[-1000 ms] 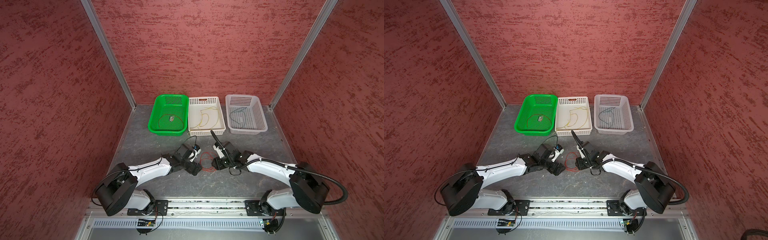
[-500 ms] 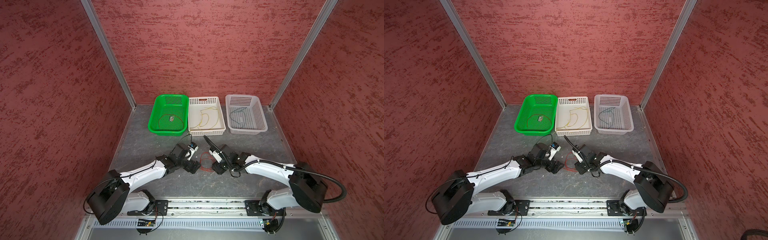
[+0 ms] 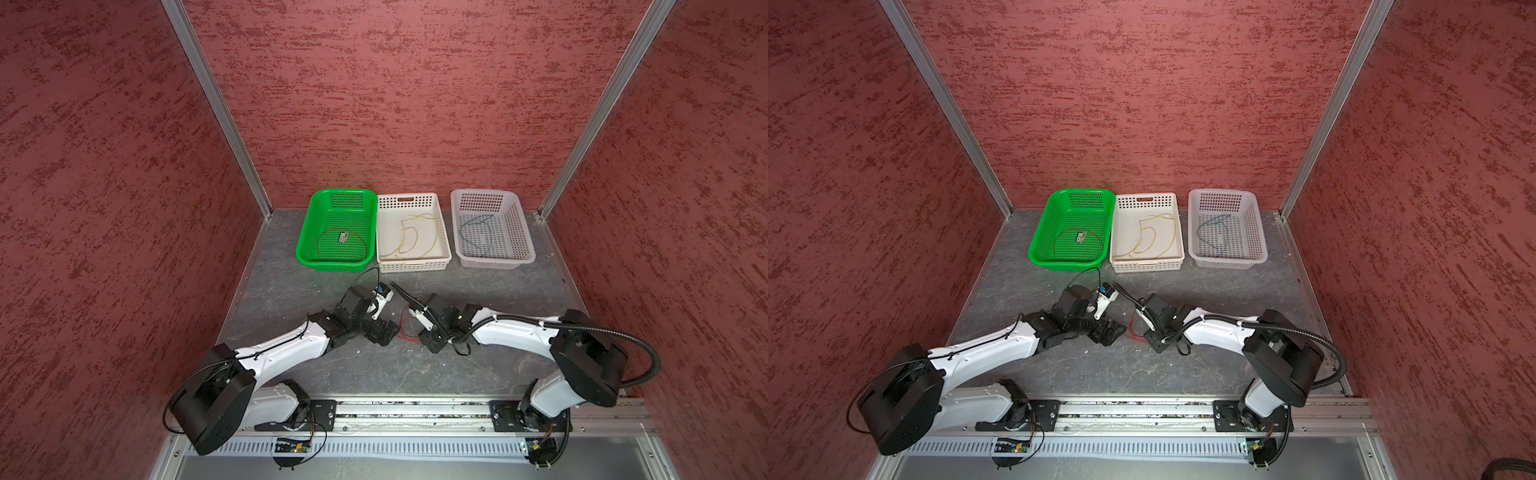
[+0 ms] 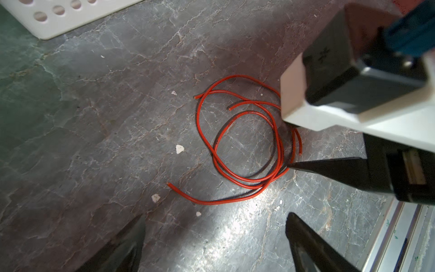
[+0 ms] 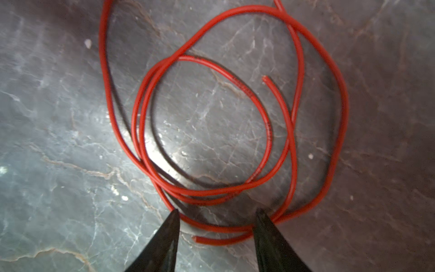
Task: Untangle and sort cables by color
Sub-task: Pick up the cable from the center of the table.
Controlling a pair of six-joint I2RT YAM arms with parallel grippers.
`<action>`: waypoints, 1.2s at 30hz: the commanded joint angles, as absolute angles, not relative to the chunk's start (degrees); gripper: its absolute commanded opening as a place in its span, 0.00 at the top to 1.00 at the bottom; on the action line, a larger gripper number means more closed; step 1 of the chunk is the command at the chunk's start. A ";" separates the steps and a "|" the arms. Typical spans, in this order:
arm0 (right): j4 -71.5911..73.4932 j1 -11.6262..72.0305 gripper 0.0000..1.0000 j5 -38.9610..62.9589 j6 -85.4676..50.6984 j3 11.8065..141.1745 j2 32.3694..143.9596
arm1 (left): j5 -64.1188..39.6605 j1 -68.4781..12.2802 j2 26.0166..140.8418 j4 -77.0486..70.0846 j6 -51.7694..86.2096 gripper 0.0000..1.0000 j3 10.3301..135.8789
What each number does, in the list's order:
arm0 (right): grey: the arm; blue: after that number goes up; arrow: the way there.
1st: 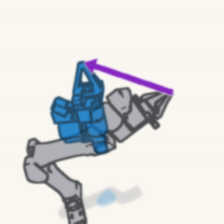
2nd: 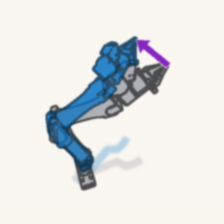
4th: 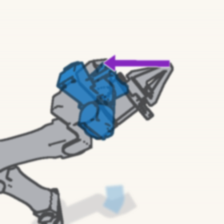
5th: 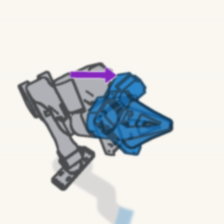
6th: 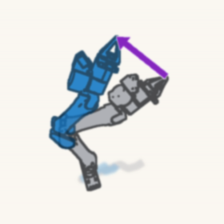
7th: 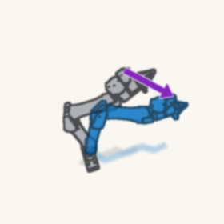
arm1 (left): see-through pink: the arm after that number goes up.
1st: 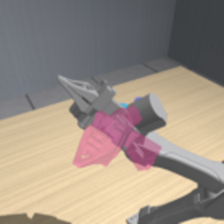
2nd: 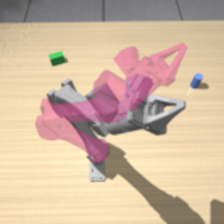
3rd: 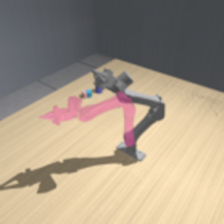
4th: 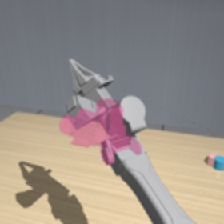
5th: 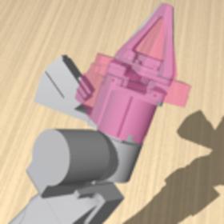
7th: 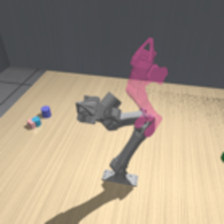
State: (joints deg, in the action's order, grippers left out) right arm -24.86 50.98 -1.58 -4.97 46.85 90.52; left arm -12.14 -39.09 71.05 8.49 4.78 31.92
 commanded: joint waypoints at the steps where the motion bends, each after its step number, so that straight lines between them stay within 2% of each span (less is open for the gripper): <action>1: -25.69 51.34 0.48 -5.31 -3.60 48.72 91.15 | -13.12 -38.67 70.05 6.76 5.27 0.07 31.46; 6: -25.14 51.34 0.52 -5.88 -3.10 49.30 91.78 | -13.39 -38.45 70.22 6.42 5.27 0.07 31.35; 12: -25.07 51.35 0.69 -4.86 -1.99 49.58 92.82 | -13.68 -38.41 70.05 6.02 5.19 0.08 31.03; 21: -23.76 51.33 0.86 -3.12 -1.51 49.98 92.43 | -14.63 -38.41 69.53 5.89 4.69 0.08 30.87; 36: -22.21 50.58 0.95 5.98 -5.61 51.42 78.05 | -17.97 -42.57 70.34 0.27 2.05 0.08 31.23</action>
State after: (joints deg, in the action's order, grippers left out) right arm -23.57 50.87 2.39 -4.71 49.19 79.92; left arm -16.23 -41.67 69.43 3.77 3.60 30.76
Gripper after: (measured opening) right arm 0.058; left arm 0.925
